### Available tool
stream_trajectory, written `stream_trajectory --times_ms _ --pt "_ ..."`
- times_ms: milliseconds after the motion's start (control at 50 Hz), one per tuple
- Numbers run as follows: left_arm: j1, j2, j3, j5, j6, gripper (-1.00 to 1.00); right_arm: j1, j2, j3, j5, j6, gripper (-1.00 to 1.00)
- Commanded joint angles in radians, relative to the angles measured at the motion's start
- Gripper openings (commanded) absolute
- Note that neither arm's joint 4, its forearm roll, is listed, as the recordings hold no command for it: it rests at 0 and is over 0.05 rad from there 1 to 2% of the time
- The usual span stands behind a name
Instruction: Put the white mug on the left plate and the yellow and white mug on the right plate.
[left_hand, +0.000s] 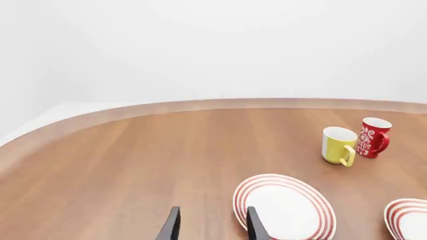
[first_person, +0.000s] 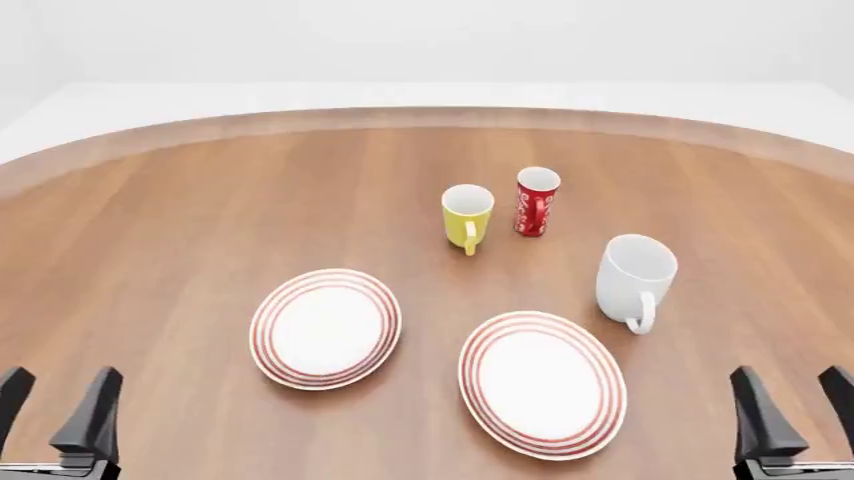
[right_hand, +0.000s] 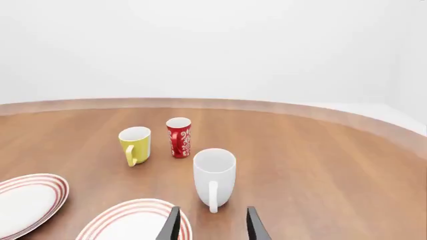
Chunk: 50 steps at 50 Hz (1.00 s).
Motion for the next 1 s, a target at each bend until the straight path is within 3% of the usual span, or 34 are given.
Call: stream_trajectory --times_ms 20,340,720,1000 --pt "0.0 0.0 0.0 0.0 0.0 1.0 0.001 0.013 -0.006 -0.008 -0.006 1.0" --pt "0.0 0.0 0.0 0.0 0.0 1.0 0.016 0.04 -0.027 -0.02 -0.003 1.0" --pt "0.0 0.0 0.0 0.0 0.0 1.0 0.067 0.339 -0.06 -0.274 0.009 1.0" --pt "0.0 0.0 0.0 0.0 0.0 1.0 0.059 0.582 -0.08 -0.474 0.034 1.0"
